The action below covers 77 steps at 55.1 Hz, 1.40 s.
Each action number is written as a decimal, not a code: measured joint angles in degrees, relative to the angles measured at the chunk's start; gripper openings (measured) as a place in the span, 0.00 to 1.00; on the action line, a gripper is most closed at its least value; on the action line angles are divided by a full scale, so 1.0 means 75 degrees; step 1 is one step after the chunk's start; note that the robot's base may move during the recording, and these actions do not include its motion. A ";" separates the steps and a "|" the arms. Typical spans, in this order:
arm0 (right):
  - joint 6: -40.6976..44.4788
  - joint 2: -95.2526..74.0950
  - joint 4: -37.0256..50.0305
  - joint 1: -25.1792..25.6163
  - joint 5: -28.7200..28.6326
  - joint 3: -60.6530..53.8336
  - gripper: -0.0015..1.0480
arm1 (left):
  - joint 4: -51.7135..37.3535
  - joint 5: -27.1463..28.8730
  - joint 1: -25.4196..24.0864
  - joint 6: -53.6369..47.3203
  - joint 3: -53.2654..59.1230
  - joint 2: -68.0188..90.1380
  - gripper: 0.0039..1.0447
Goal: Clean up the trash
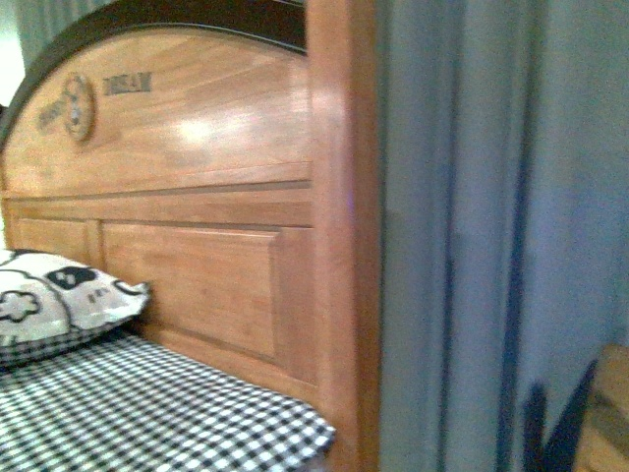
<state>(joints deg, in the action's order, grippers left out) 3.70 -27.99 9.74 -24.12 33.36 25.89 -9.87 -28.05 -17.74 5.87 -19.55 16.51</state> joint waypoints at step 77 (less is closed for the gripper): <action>0.0000 0.0020 0.0003 -0.0006 -0.0017 -0.0020 0.20 | 0.4118 0.0845 -0.0364 -0.2075 -0.1696 0.1445 0.25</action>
<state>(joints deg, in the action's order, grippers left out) 3.70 -27.83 9.76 -24.16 33.23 25.74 21.02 -21.71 -20.47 -9.69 -32.27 27.35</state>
